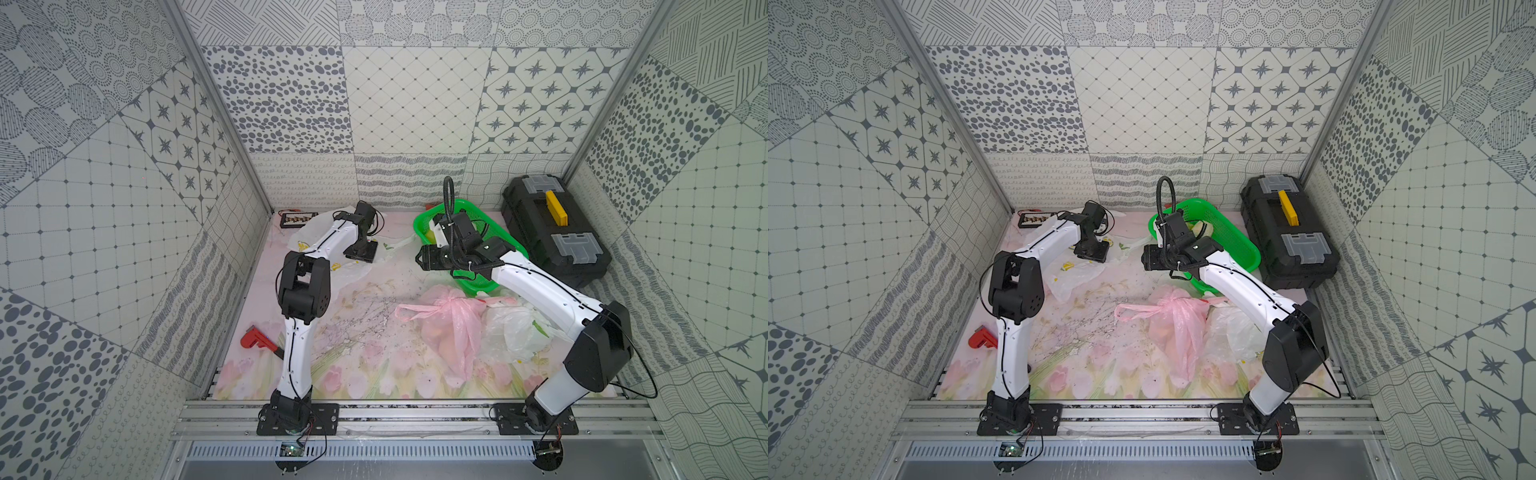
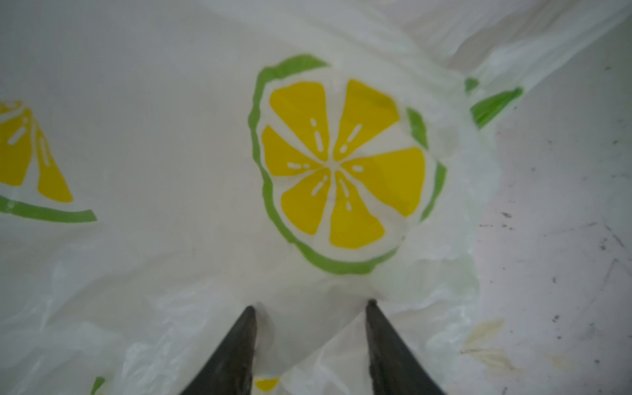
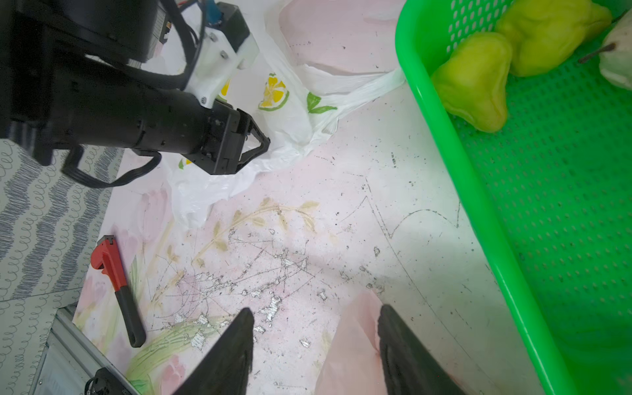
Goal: Place the pears into plastic bags & tie knots
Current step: Pick up the plastic bag at the center of the board.
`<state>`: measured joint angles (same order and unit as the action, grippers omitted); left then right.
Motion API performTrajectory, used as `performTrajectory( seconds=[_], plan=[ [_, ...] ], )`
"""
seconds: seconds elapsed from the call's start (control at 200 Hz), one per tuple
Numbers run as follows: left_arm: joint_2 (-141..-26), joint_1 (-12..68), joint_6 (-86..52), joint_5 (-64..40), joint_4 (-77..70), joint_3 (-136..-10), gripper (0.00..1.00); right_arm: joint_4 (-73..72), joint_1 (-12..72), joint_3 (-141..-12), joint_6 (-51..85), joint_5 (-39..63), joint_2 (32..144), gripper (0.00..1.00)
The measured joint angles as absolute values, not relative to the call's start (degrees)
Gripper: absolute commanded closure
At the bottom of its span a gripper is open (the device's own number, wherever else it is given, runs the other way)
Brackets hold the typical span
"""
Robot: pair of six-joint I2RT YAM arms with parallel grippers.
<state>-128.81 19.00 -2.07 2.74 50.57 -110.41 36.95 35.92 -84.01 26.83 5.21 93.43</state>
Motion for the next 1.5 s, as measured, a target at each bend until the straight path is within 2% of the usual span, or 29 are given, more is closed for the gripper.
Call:
performTrajectory(
  seconds=[0.025,0.17,0.45,0.705,0.951,1.016,1.061,1.136,1.146,1.186,1.266,1.326,1.386,1.501],
  plan=[
    [-128.97,19.0,-1.78,2.87,50.76,-110.69,1.0,36.93,35.92,-84.12,27.11,5.5,93.58,0.4],
    [-124.46,18.79,-1.08,2.83,51.55,-109.14,1.0,36.38,35.9,-86.24,31.38,7.51,95.68,0.37],
    [-98.39,19.22,-4.99,-0.36,43.35,-89.3,1.0,28.51,34.83,-90.0,48.14,16.69,102.83,0.35],
    [-85.34,26.04,-9.34,3.49,30.85,-72.12,1.0,25.96,33.47,-96.12,57.25,19.51,104.84,0.25],
    [-79.42,32.69,-11.84,9.56,18.79,-62.85,1.0,30.81,34.2,-107.07,59.68,16.56,110.02,0.24],
    [-78.61,33.8,-12.23,11.07,16.38,-61.28,1.0,32.16,34.44,-110.15,59.9,15.9,112.77,0.29],
    [-78.04,34.5,-12.45,11.97,14.92,-60.23,1.0,33.01,34.61,-112.12,59.9,15.84,114.69,0.36],
    [-77.52,35.22,-12.91,13.02,13.39,-59.33,1.0,34.11,34.89,-114.37,59.02,15.84,117.21,0.56],
    [-77.43,35.27,-12.97,13.08,13.3,-59.29,1.0,34.11,34.92,-114.56,59.37,15.81,117.45,0.62],
    [-77.17,35.46,-13.04,13.52,12.97,-59.24,0.99,34.24,35.07,-115.04,58.98,15.73,118.24,0.73],
    [-76.16,35.57,-12.99,14.26,12.91,-59.46,0.85,34.26,35.2,-115.39,56.27,15.64,118.89,0.94],
    [-75.11,35.59,-12.82,14.46,13.21,-60.12,0.75,34.02,35.2,-115.42,54.33,15.0,118.91,1.0],
    [-74.04,35.57,-12.19,14.44,14.31,-61.43,0.66,33.28,35.24,-115.66,50.94,14.39,118.89,1.0],
    [-71.55,34.11,-11.97,13.74,18.55,-64.9,0.57,31.42,35.33,-115.77,42.94,13.45,118.74,1.0]
  ],
)
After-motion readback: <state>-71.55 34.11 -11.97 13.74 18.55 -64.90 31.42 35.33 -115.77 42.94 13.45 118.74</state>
